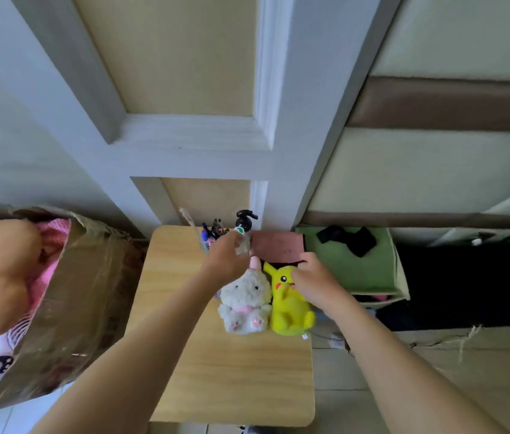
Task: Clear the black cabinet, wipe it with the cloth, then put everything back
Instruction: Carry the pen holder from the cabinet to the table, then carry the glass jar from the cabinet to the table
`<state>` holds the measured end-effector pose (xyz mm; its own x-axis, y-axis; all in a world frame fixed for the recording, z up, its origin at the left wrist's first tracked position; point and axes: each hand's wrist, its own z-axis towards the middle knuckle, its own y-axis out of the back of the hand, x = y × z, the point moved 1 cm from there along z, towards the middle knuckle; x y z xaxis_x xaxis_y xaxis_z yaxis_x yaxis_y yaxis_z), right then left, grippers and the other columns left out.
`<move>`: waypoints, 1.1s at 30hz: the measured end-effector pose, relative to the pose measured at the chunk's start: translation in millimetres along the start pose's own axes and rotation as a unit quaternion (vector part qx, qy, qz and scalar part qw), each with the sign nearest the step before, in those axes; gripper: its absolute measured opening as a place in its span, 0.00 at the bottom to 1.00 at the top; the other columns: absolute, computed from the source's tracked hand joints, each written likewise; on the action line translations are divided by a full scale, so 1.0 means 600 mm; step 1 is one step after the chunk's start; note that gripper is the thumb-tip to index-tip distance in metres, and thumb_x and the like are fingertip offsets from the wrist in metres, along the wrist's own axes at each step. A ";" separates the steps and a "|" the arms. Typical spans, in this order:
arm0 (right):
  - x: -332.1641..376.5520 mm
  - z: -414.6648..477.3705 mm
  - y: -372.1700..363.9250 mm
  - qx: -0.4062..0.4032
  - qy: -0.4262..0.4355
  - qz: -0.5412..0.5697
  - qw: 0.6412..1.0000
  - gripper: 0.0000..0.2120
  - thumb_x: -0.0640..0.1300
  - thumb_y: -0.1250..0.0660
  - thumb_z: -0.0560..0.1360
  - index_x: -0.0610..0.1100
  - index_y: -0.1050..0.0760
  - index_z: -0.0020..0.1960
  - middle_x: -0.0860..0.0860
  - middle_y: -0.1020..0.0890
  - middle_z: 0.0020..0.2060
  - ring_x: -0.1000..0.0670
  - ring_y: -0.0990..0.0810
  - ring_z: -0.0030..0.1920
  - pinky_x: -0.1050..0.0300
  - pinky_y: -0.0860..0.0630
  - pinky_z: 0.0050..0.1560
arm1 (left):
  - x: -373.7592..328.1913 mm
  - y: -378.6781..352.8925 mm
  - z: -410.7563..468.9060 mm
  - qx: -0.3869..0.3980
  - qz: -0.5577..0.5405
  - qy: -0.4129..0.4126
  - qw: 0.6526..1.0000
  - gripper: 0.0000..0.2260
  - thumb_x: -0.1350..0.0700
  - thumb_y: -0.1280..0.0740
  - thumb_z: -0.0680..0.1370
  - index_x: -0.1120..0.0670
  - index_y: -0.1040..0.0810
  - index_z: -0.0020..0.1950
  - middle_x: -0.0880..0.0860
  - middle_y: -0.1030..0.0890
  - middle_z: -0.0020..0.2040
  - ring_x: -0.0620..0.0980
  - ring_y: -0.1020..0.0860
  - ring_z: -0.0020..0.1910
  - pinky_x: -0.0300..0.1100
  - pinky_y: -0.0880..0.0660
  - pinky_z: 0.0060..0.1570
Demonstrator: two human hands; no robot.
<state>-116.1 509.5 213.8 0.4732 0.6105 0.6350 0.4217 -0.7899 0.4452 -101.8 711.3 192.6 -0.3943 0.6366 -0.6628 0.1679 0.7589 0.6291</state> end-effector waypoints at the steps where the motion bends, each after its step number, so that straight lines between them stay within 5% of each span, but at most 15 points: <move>1: -0.014 -0.023 0.030 -0.013 0.003 -0.012 1.000 0.29 0.47 0.40 0.77 0.45 0.40 0.77 0.46 0.29 0.72 0.48 0.24 0.62 0.50 0.26 0.62 | -0.034 -0.012 -0.014 0.014 0.006 -0.018 1.000 0.16 0.60 0.34 0.76 0.56 0.24 0.64 0.53 0.20 0.57 0.52 0.23 0.54 0.40 0.30 0.49; 5: -0.090 -0.124 0.148 -0.060 -0.003 -0.050 0.997 0.28 0.44 0.42 0.82 0.46 0.44 0.80 0.45 0.35 0.77 0.44 0.32 0.73 0.48 0.31 0.69 | -0.159 -0.083 -0.061 0.072 0.053 -0.092 0.992 0.15 0.60 0.35 0.76 0.57 0.23 0.64 0.55 0.19 0.57 0.56 0.21 0.58 0.41 0.26 0.54; 10: -0.211 -0.242 0.284 -0.152 -0.028 -0.035 0.987 0.26 0.44 0.41 0.83 0.46 0.43 0.79 0.45 0.32 0.75 0.46 0.26 0.65 0.52 0.27 0.58 | -0.299 -0.204 -0.113 0.140 0.106 -0.178 0.968 0.18 0.61 0.35 0.76 0.56 0.25 0.66 0.55 0.21 0.58 0.55 0.22 0.61 0.42 0.28 0.60; 16: -0.354 -0.357 0.399 -0.264 -0.056 0.046 0.962 0.27 0.45 0.41 0.81 0.47 0.42 0.79 0.46 0.30 0.72 0.46 0.29 0.70 0.50 0.29 0.66 | -0.435 -0.354 -0.189 0.212 0.179 -0.254 0.926 0.22 0.56 0.33 0.78 0.55 0.28 0.72 0.54 0.23 0.65 0.53 0.24 0.64 0.42 0.29 0.65; 22: -0.508 -0.473 0.473 -0.366 -0.102 0.131 0.915 0.27 0.45 0.41 0.81 0.48 0.40 0.79 0.46 0.27 0.70 0.50 0.26 0.57 0.56 0.30 0.54 | -0.552 -0.497 -0.267 0.254 0.219 -0.320 0.886 0.19 0.57 0.34 0.78 0.53 0.28 0.70 0.54 0.22 0.62 0.51 0.23 0.57 0.39 0.29 0.60; 28: -0.668 -0.546 0.544 -0.418 -0.135 0.214 0.872 0.27 0.45 0.40 0.80 0.50 0.39 0.78 0.48 0.30 0.74 0.47 0.29 0.71 0.54 0.30 0.66 | -0.667 -0.651 -0.330 0.310 0.262 -0.358 0.841 0.19 0.55 0.36 0.79 0.50 0.30 0.71 0.51 0.24 0.63 0.50 0.24 0.55 0.40 0.29 0.51; 33: -0.809 -0.532 0.678 -0.411 -0.116 0.212 0.879 0.27 0.46 0.39 0.81 0.50 0.40 0.78 0.49 0.32 0.75 0.49 0.27 0.68 0.54 0.28 0.64 | -0.763 -0.810 -0.348 0.289 0.248 -0.339 0.860 0.19 0.55 0.36 0.80 0.50 0.30 0.71 0.51 0.26 0.62 0.50 0.26 0.54 0.40 0.30 0.52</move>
<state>-421.3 -126.4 287.8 0.6388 0.1716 0.7500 -0.4864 -0.6652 0.5665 -191.3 22.7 275.1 0.4407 0.6863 -0.5786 0.6616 0.1873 0.7261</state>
